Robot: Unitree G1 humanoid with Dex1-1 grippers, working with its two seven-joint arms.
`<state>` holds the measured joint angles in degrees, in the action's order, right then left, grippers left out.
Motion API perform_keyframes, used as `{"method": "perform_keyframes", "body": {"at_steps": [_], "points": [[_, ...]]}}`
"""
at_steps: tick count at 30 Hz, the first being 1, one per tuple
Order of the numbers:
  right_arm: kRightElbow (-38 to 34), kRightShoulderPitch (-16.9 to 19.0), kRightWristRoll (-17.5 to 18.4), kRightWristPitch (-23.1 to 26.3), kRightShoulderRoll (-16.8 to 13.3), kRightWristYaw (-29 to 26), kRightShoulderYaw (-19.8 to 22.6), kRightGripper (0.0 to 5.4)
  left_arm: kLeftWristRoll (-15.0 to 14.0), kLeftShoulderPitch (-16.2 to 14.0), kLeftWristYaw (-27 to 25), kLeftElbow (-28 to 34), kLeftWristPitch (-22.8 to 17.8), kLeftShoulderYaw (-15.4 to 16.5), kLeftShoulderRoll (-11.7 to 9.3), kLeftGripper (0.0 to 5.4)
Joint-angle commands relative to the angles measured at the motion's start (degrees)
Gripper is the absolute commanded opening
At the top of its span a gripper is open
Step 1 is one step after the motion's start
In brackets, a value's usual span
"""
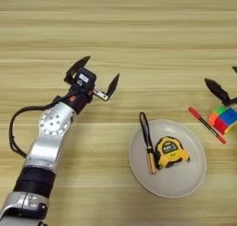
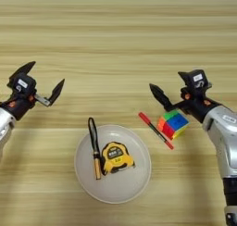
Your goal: Move the objects on the table
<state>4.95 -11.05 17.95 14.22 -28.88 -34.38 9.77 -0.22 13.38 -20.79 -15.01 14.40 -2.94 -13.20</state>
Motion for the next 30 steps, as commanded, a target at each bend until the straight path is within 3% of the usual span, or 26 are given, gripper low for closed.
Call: {"method": "perform_keyframes", "body": {"at_steps": [1, 4, 13, 19, 30], "points": [[1.84, -0.80, -0.54, 0.96, -2.14, -1.73, 0.10, 5.39, -0.25, -0.34, 0.24, -2.05, 1.90, 0.87, -0.43, 5.40], [3.05, -0.74, -0.24, 2.77, -2.96, -3.24, -0.34, 5.39, -2.93, 0.22, -0.74, -4.42, 3.00, 2.53, -0.04, 5.40], [6.80, -0.59, -1.13, 4.21, -7.35, -10.17, -1.57, 5.39, -4.30, 1.52, -0.60, -8.32, 5.66, 4.45, 0.39, 5.40], [9.21, 1.47, -4.65, 1.41, -9.67, -13.67, -4.48, 5.39, -4.59, 1.92, 0.09, -9.08, 6.44, 4.94, 1.05, 5.40], [14.74, 0.18, -10.15, -0.70, -8.90, -11.42, -6.79, 5.39, -6.73, 3.08, 0.34, -10.43, 7.18, 6.48, 2.12, 5.40]]}}
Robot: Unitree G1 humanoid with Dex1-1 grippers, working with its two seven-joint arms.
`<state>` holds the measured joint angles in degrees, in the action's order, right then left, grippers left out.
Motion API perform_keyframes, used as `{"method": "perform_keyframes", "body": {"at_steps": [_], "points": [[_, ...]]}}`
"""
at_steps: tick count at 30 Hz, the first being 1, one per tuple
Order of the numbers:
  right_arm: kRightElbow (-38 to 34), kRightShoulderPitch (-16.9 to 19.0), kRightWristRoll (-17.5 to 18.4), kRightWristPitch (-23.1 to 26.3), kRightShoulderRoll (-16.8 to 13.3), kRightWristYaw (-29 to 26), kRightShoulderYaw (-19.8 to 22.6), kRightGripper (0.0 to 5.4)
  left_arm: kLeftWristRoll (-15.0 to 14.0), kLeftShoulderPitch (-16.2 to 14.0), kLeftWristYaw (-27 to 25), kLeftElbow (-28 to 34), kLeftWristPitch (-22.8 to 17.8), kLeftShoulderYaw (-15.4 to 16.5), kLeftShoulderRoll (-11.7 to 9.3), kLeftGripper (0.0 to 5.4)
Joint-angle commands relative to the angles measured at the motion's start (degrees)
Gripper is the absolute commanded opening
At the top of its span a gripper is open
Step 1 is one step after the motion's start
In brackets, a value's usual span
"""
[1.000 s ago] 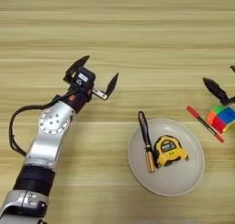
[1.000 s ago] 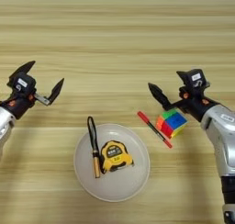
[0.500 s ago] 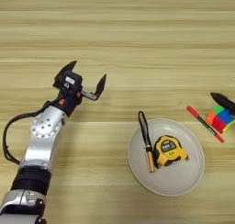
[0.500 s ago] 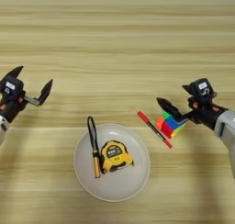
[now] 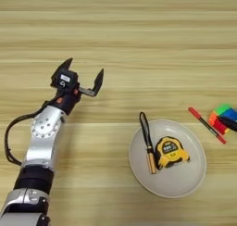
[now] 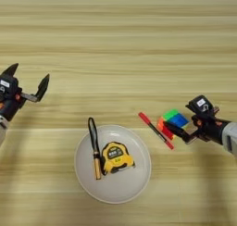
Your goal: Move the objects on the table
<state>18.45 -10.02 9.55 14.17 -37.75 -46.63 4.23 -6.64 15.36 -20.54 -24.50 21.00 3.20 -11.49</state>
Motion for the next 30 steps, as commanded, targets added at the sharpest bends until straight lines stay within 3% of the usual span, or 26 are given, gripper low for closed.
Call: {"method": "perform_keyframes", "body": {"at_steps": [1, 20, 30], "points": [[1.60, -0.99, -2.05, -0.67, 0.13, 1.03, -1.45, 5.39, -0.31, 1.18, 0.09, -1.07, 0.63, 0.34, 0.42, 5.40], [15.05, -8.69, -7.16, -2.13, 4.75, 7.50, -5.00, 5.39, -0.23, 1.12, 0.36, -0.60, 0.72, 0.27, 1.26, 5.40], [21.74, -12.06, -9.25, -4.60, 5.99, 7.87, -6.53, 4.33, -0.16, 1.02, 0.51, -0.37, 0.74, 0.13, 1.60, 5.40]]}}
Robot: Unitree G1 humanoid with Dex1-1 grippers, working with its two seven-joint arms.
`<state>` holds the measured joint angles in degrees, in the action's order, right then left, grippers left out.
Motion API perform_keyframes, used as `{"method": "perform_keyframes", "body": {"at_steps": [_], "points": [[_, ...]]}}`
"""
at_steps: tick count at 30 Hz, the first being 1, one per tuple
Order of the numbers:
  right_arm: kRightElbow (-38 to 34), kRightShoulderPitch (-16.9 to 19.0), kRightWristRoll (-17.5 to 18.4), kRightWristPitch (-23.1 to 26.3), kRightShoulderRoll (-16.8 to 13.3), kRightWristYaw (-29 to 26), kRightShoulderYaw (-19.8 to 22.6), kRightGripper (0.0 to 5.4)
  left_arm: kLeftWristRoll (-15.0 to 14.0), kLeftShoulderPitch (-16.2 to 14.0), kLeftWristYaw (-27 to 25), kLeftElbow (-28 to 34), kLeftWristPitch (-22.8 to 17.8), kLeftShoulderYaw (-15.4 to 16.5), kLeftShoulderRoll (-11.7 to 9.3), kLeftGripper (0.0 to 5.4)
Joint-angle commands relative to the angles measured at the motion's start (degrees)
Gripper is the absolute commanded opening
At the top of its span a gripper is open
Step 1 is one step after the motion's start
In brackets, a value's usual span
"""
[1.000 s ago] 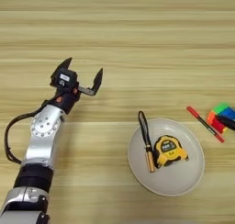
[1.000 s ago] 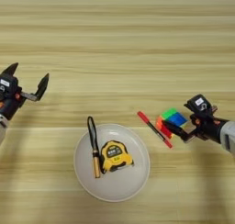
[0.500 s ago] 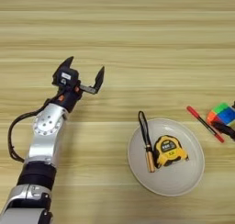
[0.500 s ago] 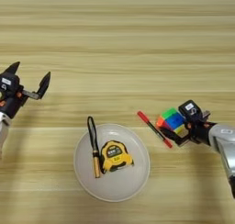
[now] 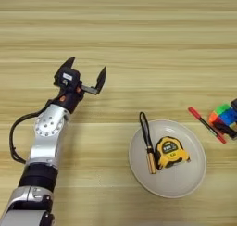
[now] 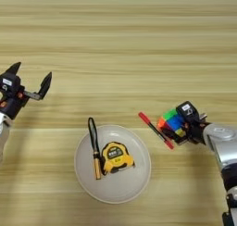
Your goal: Move the objects on the table
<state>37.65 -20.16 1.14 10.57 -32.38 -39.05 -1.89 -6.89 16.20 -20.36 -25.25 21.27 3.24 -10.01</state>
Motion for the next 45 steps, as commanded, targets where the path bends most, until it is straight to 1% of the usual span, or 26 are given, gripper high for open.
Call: {"method": "perform_keyframes", "body": {"at_steps": [1, 9, 19, 23, 28, 37, 40, 42, 45], "points": [[3.16, -2.19, -0.91, -1.19, 0.72, 0.27, -0.41, 4.22, 0.12, 0.22, 0.34, 0.29, 0.50, 0.09, 0.16, 5.40], [6.62, -3.85, -1.03, -2.97, 1.19, 0.06, -0.12, 3.40, 0.51, 0.49, 0.53, -0.23, 0.77, -0.02, 0.28, 5.40], [6.12, -4.34, -0.98, -3.50, 0.97, -0.07, 0.11, 3.37, 0.68, 0.51, 0.68, -0.35, 0.94, -0.20, 0.37, 5.40], [3.42, -4.48, -0.74, -3.26, 0.94, -0.08, 0.26, 3.36, 0.70, 0.50, 0.75, -0.35, 0.96, -0.24, 0.37, 5.40], [-2.26, -4.56, -0.40, -2.02, 0.65, -0.52, 0.30, 3.36, 0.84, 0.54, 0.89, -0.35, 0.98, -0.38, 0.46, 5.40], [-15.93, -5.61, 1.29, 2.67, 0.79, -1.54, 0.60, 3.36, 1.06, 0.67, 1.29, -0.54, 1.19, -0.63, 0.75, 5.40], [-19.31, -6.73, 1.75, 4.13, 1.84, -1.70, -0.12, 3.36, 1.05, 0.71, 1.31, -0.64, 1.27, -0.59, 0.83, 5.40], [-19.87, -7.43, 1.78, 4.59, 2.58, -1.65, -0.65, 3.36, 1.06, 0.71, 1.33, -0.63, 1.29, -0.60, 0.87, 5.40], [-19.59, -8.78, 1.32, 4.81, 4.67, -1.63, -2.33, 3.36, 1.07, 0.62, 1.36, -0.50, 1.31, -0.58, 0.93, 5.40]]}}
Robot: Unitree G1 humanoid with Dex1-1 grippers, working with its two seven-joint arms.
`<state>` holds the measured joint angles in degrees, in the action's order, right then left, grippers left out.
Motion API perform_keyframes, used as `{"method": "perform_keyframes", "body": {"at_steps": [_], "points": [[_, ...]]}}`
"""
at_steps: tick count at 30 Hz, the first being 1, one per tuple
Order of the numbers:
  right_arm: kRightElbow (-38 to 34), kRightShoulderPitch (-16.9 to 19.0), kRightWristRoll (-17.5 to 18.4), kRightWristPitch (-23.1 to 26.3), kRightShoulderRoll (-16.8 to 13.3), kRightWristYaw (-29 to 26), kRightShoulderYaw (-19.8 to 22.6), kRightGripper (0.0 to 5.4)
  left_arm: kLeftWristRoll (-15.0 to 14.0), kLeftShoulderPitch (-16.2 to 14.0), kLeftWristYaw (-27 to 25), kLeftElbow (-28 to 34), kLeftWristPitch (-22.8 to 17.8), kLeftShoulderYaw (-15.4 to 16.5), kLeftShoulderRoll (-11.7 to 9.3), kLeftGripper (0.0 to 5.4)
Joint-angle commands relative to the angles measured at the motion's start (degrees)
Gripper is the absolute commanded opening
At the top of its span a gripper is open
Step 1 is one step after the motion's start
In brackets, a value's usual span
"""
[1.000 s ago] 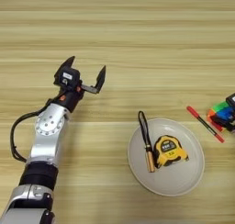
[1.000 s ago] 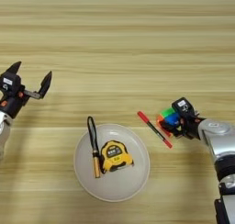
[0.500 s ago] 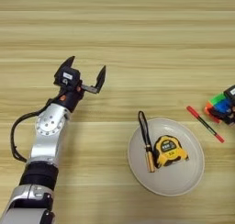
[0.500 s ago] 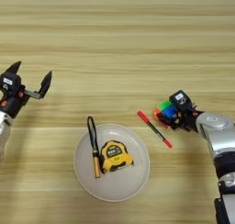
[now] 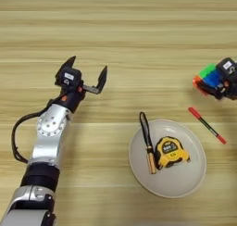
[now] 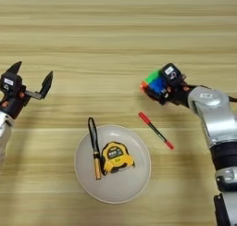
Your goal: Move the objects on the table
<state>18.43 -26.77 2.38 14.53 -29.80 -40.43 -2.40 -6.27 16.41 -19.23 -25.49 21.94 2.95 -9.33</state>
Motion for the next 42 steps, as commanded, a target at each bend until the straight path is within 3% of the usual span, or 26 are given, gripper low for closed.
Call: {"method": "perform_keyframes", "body": {"at_steps": [1, 13, 31, 42], "points": [[-0.14, -2.63, -0.07, 0.83, 2.89, -0.26, -2.46, 3.36, 0.44, 0.37, 0.24, -0.18, 0.63, -0.28, 0.25, 5.40], [11.44, -7.96, -2.41, -2.94, 10.88, 1.05, -7.29, 3.36, 0.40, -0.25, 0.48, 1.10, 0.41, -0.35, 0.78, 5.40], [30.95, -14.00, -6.04, -12.18, 17.19, 3.58, -8.73, 3.36, 0.37, -0.55, 0.62, 2.11, -0.04, -0.25, 1.23, 5.40], [41.54, -14.17, -9.07, -17.05, 19.38, 5.93, -9.45, 3.36, 0.36, -0.69, 0.60, 2.45, -0.22, -0.24, 1.22, 5.40]]}}
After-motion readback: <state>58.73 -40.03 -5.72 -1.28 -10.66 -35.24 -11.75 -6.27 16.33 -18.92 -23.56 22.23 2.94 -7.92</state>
